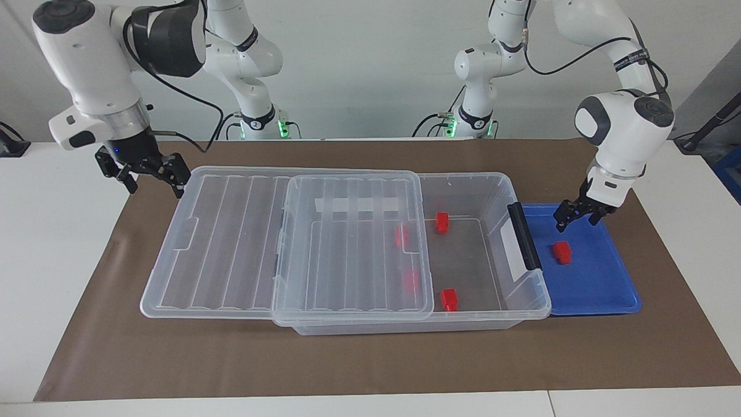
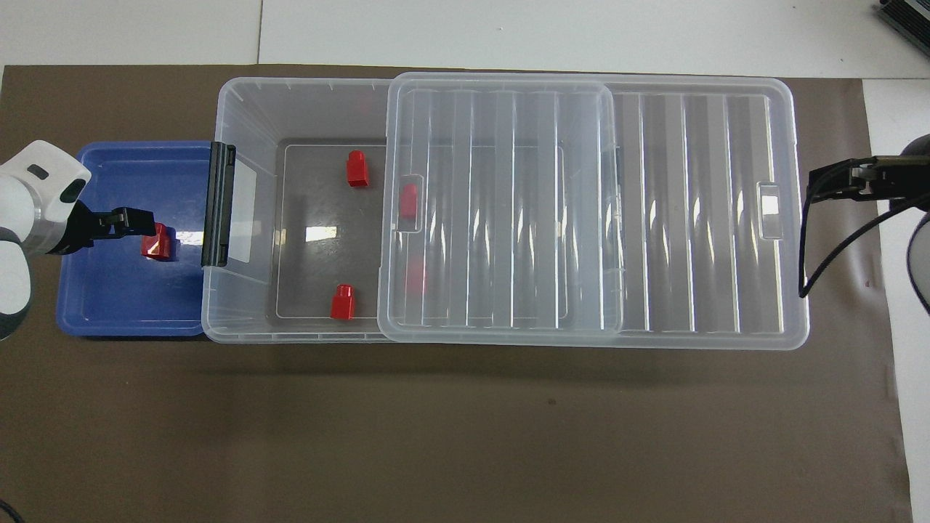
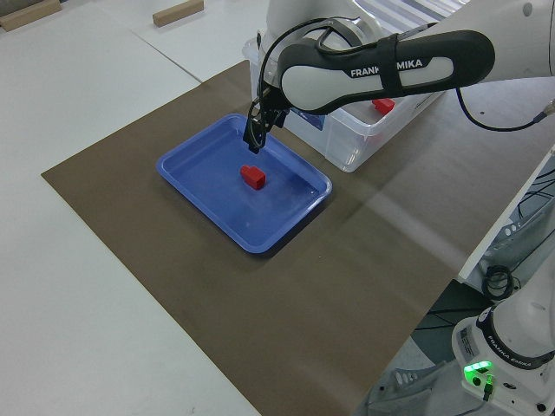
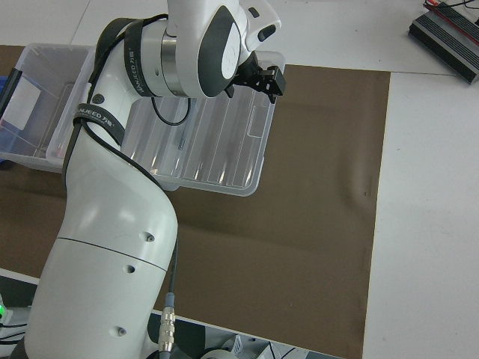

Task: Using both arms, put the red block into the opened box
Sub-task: 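Lower the left gripper and grasp the red block in the tray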

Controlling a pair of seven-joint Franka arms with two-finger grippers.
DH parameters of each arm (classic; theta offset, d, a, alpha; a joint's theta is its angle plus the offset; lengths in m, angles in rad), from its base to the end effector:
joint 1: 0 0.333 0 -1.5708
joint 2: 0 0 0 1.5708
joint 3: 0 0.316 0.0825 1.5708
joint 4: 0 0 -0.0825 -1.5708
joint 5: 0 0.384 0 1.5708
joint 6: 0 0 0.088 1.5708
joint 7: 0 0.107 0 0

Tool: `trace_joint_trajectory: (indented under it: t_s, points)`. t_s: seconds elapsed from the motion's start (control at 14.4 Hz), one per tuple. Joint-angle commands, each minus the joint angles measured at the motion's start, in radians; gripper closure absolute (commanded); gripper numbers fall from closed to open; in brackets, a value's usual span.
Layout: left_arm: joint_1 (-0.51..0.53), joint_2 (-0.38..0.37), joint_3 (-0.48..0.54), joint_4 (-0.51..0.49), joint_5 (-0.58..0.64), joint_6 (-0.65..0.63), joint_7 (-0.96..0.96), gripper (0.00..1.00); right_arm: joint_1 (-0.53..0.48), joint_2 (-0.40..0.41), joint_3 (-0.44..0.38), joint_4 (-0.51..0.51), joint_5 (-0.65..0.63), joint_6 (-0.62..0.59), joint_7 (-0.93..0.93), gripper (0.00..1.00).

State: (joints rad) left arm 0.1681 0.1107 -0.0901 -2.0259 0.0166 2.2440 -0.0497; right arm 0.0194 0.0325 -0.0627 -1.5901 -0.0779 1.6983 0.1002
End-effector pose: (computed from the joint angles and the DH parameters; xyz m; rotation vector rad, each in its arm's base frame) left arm 0.5823 0.0470 0.4050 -3.1263 -0.1864 -0.1690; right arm 0.5755 -0.0317 0.6090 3.0547 -0.2087 0.1195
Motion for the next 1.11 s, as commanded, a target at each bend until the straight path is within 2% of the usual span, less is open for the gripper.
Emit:
trace_joint_trajectory:
  t_s: [0.0, 0.21, 0.42, 0.83, 0.97, 1.04]
  points:
    - [0.024, 0.059, -0.005, -0.025, 0.005, 0.080, 0.048, 0.00, 0.002, -0.059, 0.023, -0.017, 0.023, -0.090, 0.079, 0.00]
    - [0.054, 0.121, -0.005, -0.025, 0.005, 0.120, 0.148, 0.00, -0.007, -0.083, 0.023, -0.063, 0.032, -0.083, 0.127, 0.00]
    - [0.065, 0.158, -0.005, -0.025, 0.005, 0.150, 0.154, 0.00, -0.009, -0.086, 0.023, -0.071, 0.070, -0.072, 0.125, 0.00]
    - [0.048, 0.170, -0.007, -0.031, 0.005, 0.169, 0.139, 0.00, -0.006, -0.089, 0.023, -0.076, 0.070, -0.071, 0.099, 0.00]
    - [0.042, 0.173, -0.007, -0.031, 0.005, 0.175, 0.097, 0.18, 0.051, -0.091, 0.005, -0.074, 0.069, -0.084, 0.102, 0.00]
    - [0.041, 0.173, -0.007, -0.031, 0.005, 0.175, 0.093, 0.30, 0.092, -0.089, -0.043, -0.073, 0.069, -0.098, 0.101, 0.00]
